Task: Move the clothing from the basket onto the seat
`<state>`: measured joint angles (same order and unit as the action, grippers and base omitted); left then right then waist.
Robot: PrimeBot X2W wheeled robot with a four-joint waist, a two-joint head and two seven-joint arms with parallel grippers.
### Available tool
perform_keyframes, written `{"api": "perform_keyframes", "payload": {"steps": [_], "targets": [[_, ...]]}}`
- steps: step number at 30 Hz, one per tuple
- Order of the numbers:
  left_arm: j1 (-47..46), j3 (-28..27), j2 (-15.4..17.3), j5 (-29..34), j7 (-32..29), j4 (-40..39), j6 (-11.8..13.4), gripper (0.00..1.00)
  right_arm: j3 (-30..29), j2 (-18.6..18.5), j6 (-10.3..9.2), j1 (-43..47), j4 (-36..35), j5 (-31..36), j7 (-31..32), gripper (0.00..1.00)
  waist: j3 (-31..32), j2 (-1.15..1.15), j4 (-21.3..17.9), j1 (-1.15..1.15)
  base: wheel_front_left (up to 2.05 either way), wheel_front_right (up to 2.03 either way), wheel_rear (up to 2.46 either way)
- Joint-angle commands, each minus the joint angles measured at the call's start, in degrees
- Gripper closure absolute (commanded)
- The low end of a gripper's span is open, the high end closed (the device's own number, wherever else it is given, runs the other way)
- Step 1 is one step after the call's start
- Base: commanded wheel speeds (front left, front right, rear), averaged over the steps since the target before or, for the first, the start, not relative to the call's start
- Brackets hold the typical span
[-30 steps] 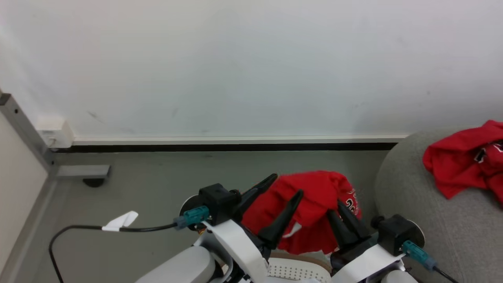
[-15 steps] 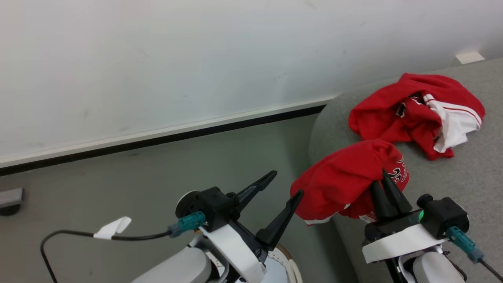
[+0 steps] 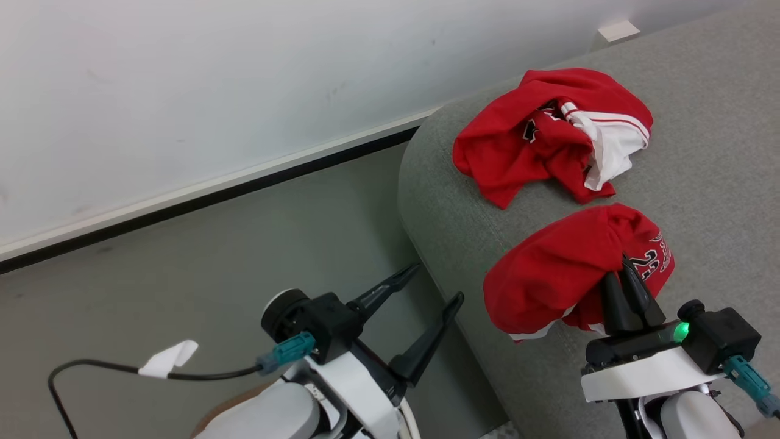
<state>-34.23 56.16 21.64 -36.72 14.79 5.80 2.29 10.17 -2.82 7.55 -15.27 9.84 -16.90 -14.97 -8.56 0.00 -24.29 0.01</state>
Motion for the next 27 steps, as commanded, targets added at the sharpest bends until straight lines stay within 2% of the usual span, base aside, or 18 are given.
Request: {"api": "perform_keyframes", "payload": {"steps": [1,8,17,27], "targets": [[0.43,-0.06,0.08,0.74,0.34,0.13,-0.23,0.0,-0.34,-0.01,-0.13,0.38,-0.47,-0.15,-0.19,1.0,-0.42,0.0,-0.66,-0.01,0.0,0.0,0.0],[-0.12,-0.19,-0.61,1.99,0.33,-0.31,-0.5,0.0,-3.1,-0.07,-0.13,-1.25,-1.47,1.3,-0.2,1.0,-1.04,0.0,-0.09,-0.01,0.0,0.0,0.0],[-1.56,-0.77,0.53,2.64,0.25,-1.24,-1.03,0.0,-12.02,-3.05,-0.13,-7.61,-4.26,4.92,0.87,1.0,-5.62,0.0,2.64,-0.01,0.0,0.0,0.0],[-3.97,-1.5,3.54,2.97,-0.53,-3.5,-2.23,0.0,-27.66,-5.24,-0.13,-17.36,-6.0,11.18,9.73,1.0,-15.87,0.0,7.22,-0.01,0.0,0.0,0.0]]}}
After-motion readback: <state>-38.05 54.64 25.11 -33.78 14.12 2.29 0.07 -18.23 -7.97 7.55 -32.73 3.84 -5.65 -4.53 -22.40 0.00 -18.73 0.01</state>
